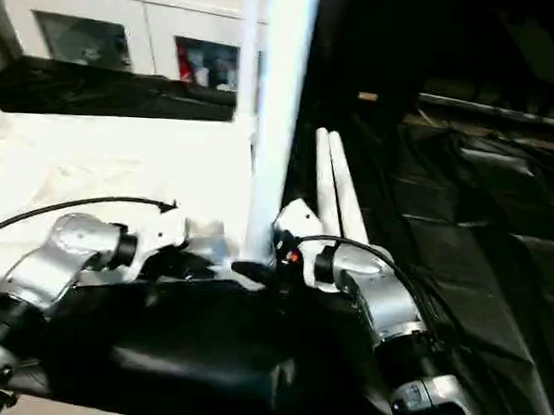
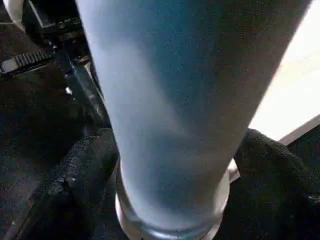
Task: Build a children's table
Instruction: Rotate leg to tighten
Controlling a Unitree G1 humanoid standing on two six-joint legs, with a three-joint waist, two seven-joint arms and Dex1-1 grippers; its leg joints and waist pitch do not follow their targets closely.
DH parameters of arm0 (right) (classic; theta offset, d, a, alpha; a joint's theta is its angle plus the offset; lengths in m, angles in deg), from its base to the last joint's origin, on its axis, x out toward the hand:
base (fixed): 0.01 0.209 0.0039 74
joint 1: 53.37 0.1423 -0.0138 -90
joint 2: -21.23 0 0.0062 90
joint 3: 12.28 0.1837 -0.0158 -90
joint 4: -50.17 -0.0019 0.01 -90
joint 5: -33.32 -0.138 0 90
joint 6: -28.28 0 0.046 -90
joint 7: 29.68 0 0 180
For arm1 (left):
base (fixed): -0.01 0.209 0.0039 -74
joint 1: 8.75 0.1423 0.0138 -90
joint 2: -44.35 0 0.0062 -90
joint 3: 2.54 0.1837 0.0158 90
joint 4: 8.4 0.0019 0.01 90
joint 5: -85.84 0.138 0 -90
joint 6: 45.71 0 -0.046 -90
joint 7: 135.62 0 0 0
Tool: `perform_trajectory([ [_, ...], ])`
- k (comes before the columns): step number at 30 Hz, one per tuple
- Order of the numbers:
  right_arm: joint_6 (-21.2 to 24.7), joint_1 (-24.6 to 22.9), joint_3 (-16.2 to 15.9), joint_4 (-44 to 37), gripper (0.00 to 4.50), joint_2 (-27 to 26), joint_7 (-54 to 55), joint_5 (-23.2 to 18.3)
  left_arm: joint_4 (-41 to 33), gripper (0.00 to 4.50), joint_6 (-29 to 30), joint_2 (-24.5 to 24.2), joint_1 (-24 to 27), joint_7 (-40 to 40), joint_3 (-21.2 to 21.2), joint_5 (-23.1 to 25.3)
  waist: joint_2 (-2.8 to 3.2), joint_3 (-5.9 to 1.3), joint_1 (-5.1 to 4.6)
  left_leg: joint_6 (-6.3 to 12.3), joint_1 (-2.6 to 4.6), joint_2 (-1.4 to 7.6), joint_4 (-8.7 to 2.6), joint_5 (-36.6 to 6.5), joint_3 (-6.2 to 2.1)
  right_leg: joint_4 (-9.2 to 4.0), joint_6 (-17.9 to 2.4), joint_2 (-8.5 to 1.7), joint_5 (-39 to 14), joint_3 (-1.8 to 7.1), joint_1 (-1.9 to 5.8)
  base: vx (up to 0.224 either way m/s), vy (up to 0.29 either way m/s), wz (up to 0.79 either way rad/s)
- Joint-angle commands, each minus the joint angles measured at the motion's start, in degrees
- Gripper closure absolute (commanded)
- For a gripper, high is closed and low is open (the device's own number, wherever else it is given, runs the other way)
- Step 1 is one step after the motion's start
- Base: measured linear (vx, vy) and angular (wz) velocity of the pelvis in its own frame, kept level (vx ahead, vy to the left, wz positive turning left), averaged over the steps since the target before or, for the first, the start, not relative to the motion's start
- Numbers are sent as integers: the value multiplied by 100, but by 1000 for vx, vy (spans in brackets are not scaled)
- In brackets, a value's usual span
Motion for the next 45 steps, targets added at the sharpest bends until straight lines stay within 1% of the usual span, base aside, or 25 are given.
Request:
perform_trajectory([
  [1, 50, -84, -102, -137, 89, 57, -105, -63, -88, 450, -129, -8, 31, -109, 74, -90, 34, -333, 12, 101, 118, 250, -371, -1177, -55, -322, -1364, -389, -236, 209, 228, 0, 0, 0],
  [2, 57, -88, -113, -143, 89, 57, -116, -54, -79, 450, -140, -14, 31, -117, 75, -89, 35, -333, 11, 84, 125, 253, -374, -1200, -54, -326, -1353, -390, -275, 209, 223, 0, 0, 0],
  [3, 61, -91, -118, -144, 97, 53, -122, -45, -76, 450, -148, -16, 32, -123, 75, -90, 15, -330, 9, 67, 122, 253, -374, -1218, -53, -332, -1334, -393, -327, 214, 225, 0, 0, 0],
  [5, 79, -100, -141, -162, 102, 54, -147, -22, -90, 450, -150, -18, 45, -134, 72, -99, 17, -331, 15, 55, 124, 251, -373, -1192, -54, -328, -1316, -393, -356, 216, 223, 0, 0, 0],
  [12, 104, -95, -85, -125, 171, -21, -53, -43, -72, 450, -163, 9, 43, -64, 53, -69, 18, -339, 17, 58, 121, 246, -365, -1114, -55, -313, -1309, -387, -270, 213, 225, 0, 0, 0],
  [15, 133, -149, -25, -16, 175, -148, 216, -26, 33, 450, -81, 78, 11, 226, 24, 49, 25, -337, 14, 53, 123, 245, -364, -1127, -55, -317, -1307, -388, -280, 215, 222, 0, 0, 0],
  [18, 75, -133, 66, 232, 178, -301, 673, 104, 139, 450, 38, 190, -45, 554, -16, 152, 32, -321, -4, -30, 130, 246, -385, -1297, -59, -343, -1289, -393, -521, 218, 204, 0, 0, 0],
  [19, 53, -57, 225, 630, 178, -554, 1431, 264, 337, 450, 248, 406, -164, 1142, -88, 305, 27, -291, -34, -151, 148, 246, -418, -1533, -62, -386, -1233, -403, -953, 228, 177, 0, 0, 0],
  [20, 75, 14, 382, 918, 178, -790, 2054, 323, 522, 450, 399, 619, -276, 1658, -147, 416, 33, -279, -46, -208, 155, 242, -429, -1657, -70, -405, -1211, -409, -1163, 231, 168, 0, 0, 0],
  [21, 79, 25, 407, 952, 179, -826, 2137, 322, 548, 450, 425, 650, -292, 1727, -154, 430, 13, -275, -74, -310, 180, 234, -439, -1834, -90, -445, -1131, -428, -1605, 230, 175, 0, 0, 0],
  [22, 103, 99, 576, 1165, 179, -1069, 2668, 298, 714, 450, 602, 860, -398, 2175, -194, 511, 23, -281, -72, -354, 183, 238, -435, -1884, -106, -469, -1043, -450, -1841, 233, 170, 0, 0, 0],
  [23, 135, 201, 703, 1364, 180, -1269, 3165, 302, 813, 450, 707, 1026, -468, 2439, -193, 560, 28, -279, -91, -361, 187, 244, -446, -1900, -104, -475, -1013, -441, -1872, 241, 155, 0, 0, 0],
  [24, 145, 232, 738, 1421, 180, -1323, 3303, 305, 837, 450, 732, 1071, -487, 2502, -190, 572, 26, -265, -101, -371, 193, 239, -450, -1965, -106, -491, -990, -433, -1948, 243, 135, 0, 0, 0],
  [25, 181, 405, 870, 1694, 180, -1569, 3863, 302, 917, 450, 864, 1302, -567, 2763, -164, 610, 28, -273, -106, -369, 199, 239, -447, -2009, -106, -513, -960, -450, -2035, 253, 132, 0, 0, 0],
  [26, 165, 563, 948, 1912, 180, -1755, 4189, 285, 954, 450, 972, 1491, -625, 2950, -141, 637, 48, -272, -94, -383, 187, 229, -447, -2009, -120, -512, -940, -451, -2052, 246, 131, 0, 0, 0],
  [27, 148, 661, 989, 2042, 180, -1865, 4358, 271, 970, 450, 1039, 1605, -659, 3059, -127, 651, 37, -273, -111, -380, 196, 225, -454, -2047, -119, -523, -896, -433, -2083, 244, 122, 0, 0, 0],
  [30, 10, 874, 1003, 2194, 180, -2129, 4265, 194, 994, 450, 1105, 1875, -735, 3218, -92, 673, 52, -279, -91, -352, 207, 235, -449, -2101, -115, -528, -866, -428, -1956, 247, 114, 0, 0, 0],
  [31, -41, 935, 1009, 2244, 145, -2191, 4194, 200, 999, 450, 1105, 1934, -749, 3238, -84, 690, 57, -294, -90, -304, 168, 232, -455, -1981, -114, -507, -863, -419, -1700, 246, 145, 0, 0, 0],
  [32, -49, 955, 1016, 2251, 125, -2204, 4138, 197, 984, 450, 1074, 1931, -744, 3203, -65, 702, 62, -298, -84, -291, 168, 234, -455, -1930, -114, -503, -865, -414, -1605, 243, 146, 0, 0, 0],
  [34, -71, 970, 1014, 2259, 101, -2189, 4050, 212, 955, 450, 1032, 1901, -726, 3152, -44, 722, 52, -303, -81, -238, 149, 229, -452, -1808, -103, -474, -911, -403, -1338, 240, 162, 0, 0, 0],
  [39, -241, 872, 874, 2123, 101, -1854, 3435, 276, 818, 450, 809, 1626, -602, 2849, -53, 664, 33, -302, -76, -162, 128, 228, -450, -1733, -97, -486, -899, -417, -1400, 235, 184, 0, 0, 0],
  [40, -254, 755, 748, 1885, 101, -1580, 2939, 287, 757, 450, 687, 1492, -530, 2631, -60, 632, 45, -308, -56, -135, 134, 228, -442, -1714, -101, -491, -885, -414, -1392, 227, 195, 0, 0, 0],
  [41, -254, 750, 743, 1875, 101, -1569, 2920, 288, 755, 450, 683, 1487, -527, 2623, -60, 630, 30, -307, -58, -109, 126, 237, -439, -1685, -92, -488, -889, -416, -1332, 235, 197, 0, 0, 0],
  [42, -254, 723, 714, 1818, 101, -1507, 2814, 290, 741, 450, 660, 1457, -512, 2576, -62, 623, 35, -306, -58, -100, 121, 234, -436, -1649, -92, -480, -898, -415, -1285, 238, 193, 0, 0, 0],
  [45, -265, 550, 530, 1334, 101, -972, 2041, 298, 648, 450, 481, 1184, -424, 2084, -46, 519, 31, -319, -47, -24, 115, 232, -424, -1414, -86, -457, -967, -397, -1013, 222, 221, 0, 0, 0],
])
